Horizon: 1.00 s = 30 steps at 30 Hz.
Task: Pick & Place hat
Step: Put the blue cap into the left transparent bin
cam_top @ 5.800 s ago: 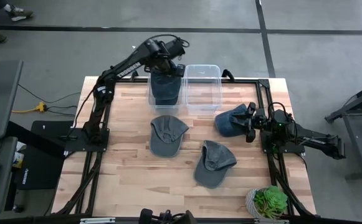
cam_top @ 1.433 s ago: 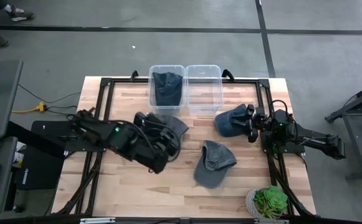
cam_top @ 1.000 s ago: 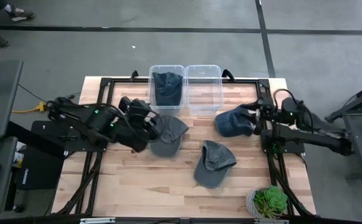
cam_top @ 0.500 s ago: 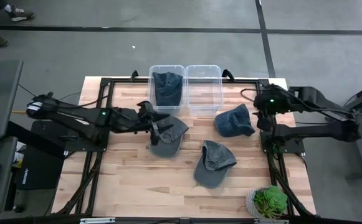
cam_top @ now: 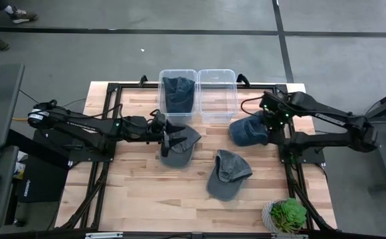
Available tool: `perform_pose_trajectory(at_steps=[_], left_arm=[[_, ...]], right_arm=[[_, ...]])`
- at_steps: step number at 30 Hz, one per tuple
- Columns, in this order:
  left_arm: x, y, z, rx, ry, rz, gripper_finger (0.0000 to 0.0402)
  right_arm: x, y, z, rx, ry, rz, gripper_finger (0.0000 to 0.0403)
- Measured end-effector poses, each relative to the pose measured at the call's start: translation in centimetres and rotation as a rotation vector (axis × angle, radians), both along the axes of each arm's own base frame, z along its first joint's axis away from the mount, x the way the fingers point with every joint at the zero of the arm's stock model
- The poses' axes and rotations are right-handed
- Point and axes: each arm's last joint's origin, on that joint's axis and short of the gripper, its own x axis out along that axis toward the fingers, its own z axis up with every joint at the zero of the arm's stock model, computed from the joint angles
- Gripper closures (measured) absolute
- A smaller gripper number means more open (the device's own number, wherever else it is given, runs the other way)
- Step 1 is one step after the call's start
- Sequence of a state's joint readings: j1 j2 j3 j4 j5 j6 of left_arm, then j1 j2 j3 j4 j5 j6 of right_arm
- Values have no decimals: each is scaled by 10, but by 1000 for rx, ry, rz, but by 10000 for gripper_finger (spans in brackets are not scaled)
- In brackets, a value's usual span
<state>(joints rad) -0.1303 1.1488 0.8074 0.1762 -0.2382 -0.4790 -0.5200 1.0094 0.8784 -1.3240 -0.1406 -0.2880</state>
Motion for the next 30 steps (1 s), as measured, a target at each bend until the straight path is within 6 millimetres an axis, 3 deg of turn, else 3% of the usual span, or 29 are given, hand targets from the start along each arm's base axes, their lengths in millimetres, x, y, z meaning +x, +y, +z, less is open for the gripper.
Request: perform_pose_trajectory(at_steps=[10,30], left_arm=[[0,-1,0,-32,-2,-34,197],[-1,-1,-6,-26,64,-41,197]], right_arm=[[9,-11,-10,27,-10,43,237],[39,-30,-41,74,120,-89,237]])
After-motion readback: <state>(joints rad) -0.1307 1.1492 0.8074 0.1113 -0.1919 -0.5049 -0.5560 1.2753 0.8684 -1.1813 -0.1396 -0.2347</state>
